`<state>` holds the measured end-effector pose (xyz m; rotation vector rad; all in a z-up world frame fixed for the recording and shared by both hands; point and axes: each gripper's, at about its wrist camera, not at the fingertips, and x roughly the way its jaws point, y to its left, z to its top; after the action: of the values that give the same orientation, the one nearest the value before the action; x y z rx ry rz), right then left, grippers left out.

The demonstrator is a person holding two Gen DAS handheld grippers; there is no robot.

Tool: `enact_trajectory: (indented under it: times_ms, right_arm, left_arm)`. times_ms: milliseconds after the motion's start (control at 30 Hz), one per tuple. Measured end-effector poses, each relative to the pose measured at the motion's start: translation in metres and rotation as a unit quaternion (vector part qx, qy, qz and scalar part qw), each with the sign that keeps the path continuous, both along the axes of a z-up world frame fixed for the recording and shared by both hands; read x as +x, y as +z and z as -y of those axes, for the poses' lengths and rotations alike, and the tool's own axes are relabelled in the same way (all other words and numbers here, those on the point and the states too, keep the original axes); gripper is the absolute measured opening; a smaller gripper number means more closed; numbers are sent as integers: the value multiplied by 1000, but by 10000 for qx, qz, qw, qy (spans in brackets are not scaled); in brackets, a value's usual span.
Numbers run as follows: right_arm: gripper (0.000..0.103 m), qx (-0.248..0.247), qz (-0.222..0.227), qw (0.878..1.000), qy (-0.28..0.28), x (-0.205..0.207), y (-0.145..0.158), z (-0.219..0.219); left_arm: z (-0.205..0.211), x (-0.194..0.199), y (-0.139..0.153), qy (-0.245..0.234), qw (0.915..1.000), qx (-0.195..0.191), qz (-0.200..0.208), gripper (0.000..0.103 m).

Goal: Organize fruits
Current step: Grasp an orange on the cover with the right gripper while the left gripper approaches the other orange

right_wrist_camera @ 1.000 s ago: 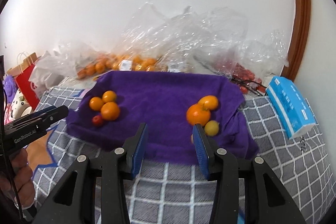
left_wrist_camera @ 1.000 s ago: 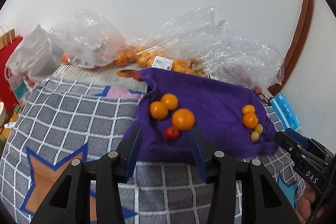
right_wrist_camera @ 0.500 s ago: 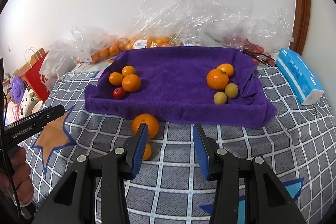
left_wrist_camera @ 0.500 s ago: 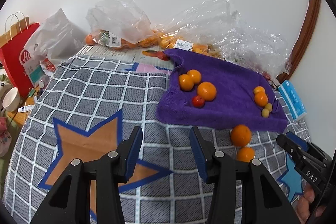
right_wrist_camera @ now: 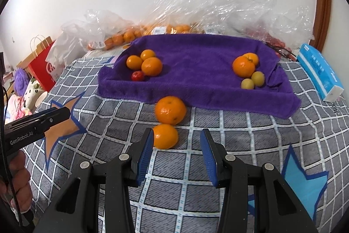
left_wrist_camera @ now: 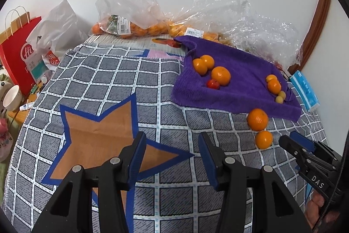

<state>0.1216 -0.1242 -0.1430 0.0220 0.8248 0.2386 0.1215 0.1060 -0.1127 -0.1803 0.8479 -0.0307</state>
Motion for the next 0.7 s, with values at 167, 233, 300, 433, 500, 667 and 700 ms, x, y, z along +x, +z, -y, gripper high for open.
enact_trajectory:
  times_ms: [167, 233, 300, 433, 500, 667, 700]
  right_arm:
    - [44, -43, -105, 9999, 65, 2, -8, -9]
    - [44, -81, -134, 9998, 80, 4, -11, -13]
    - [44, -102, -162, 9998, 84, 7, -13, -15]
    - [44, -209, -218, 9995, 118, 15, -20, -21]
    - [44, -233, -263, 9993, 135, 19, -25, -24]
    - [35, -128, -351, 9992, 142, 25, -32, -22]
    - [35, -109, -321, 9993, 154, 24, -32, -22]
  left_arm:
    - [-1, -2, -7, -63, 9999, -23, -80, 48]
    - [-1, -2, -10, -79, 9999, -47, -107, 48]
    - [-2, -1, -13, -71, 9998, -52, -158, 48]
    - [-5, -1, -16, -68, 9998, -111, -180, 48]
    - [-6, 0, -18, -51, 9997, -118, -225, 48]
    - [-3, 1, -19, -71, 9996, -67, -276, 48]
    - [-1, 1, -19, -83, 9995, -67, -287, 48]
